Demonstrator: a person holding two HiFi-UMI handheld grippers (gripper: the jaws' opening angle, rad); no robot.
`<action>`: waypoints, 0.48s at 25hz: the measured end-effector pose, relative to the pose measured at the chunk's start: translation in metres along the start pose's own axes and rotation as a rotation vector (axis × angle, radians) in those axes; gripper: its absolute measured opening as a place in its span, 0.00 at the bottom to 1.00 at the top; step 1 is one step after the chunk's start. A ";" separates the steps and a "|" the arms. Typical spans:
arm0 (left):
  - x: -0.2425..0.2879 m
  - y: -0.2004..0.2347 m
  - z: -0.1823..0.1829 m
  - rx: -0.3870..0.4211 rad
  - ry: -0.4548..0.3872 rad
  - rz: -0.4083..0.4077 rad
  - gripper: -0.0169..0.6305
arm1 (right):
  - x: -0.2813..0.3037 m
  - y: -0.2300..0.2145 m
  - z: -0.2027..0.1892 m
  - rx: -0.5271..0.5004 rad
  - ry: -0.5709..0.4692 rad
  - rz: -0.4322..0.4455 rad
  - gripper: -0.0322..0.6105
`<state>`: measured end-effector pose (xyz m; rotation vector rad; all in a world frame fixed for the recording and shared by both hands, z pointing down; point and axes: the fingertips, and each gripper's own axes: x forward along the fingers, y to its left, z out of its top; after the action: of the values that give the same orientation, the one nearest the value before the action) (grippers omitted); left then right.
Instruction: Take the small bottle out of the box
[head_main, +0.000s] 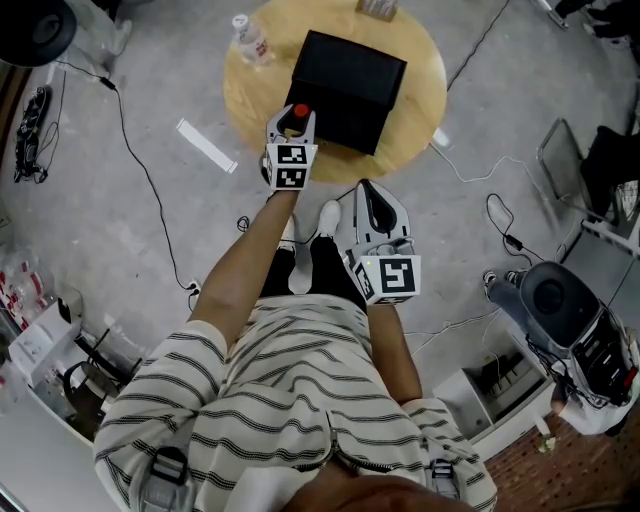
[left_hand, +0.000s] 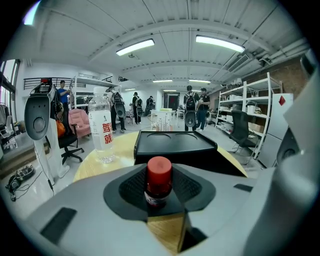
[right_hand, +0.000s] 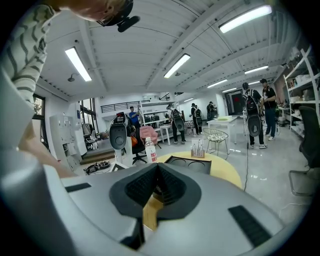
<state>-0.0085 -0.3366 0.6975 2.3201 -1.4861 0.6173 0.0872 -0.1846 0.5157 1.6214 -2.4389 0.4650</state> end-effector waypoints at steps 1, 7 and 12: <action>0.000 0.001 0.001 0.004 -0.005 0.000 0.25 | 0.000 -0.001 0.000 -0.001 0.000 -0.001 0.07; -0.003 0.001 -0.001 0.003 -0.005 -0.003 0.25 | -0.002 -0.002 -0.004 0.005 0.005 -0.008 0.07; -0.009 -0.003 0.003 0.031 -0.023 -0.010 0.25 | -0.006 -0.004 -0.003 0.006 -0.011 -0.013 0.07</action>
<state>-0.0082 -0.3300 0.6904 2.3645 -1.4842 0.6171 0.0936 -0.1798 0.5168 1.6451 -2.4355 0.4633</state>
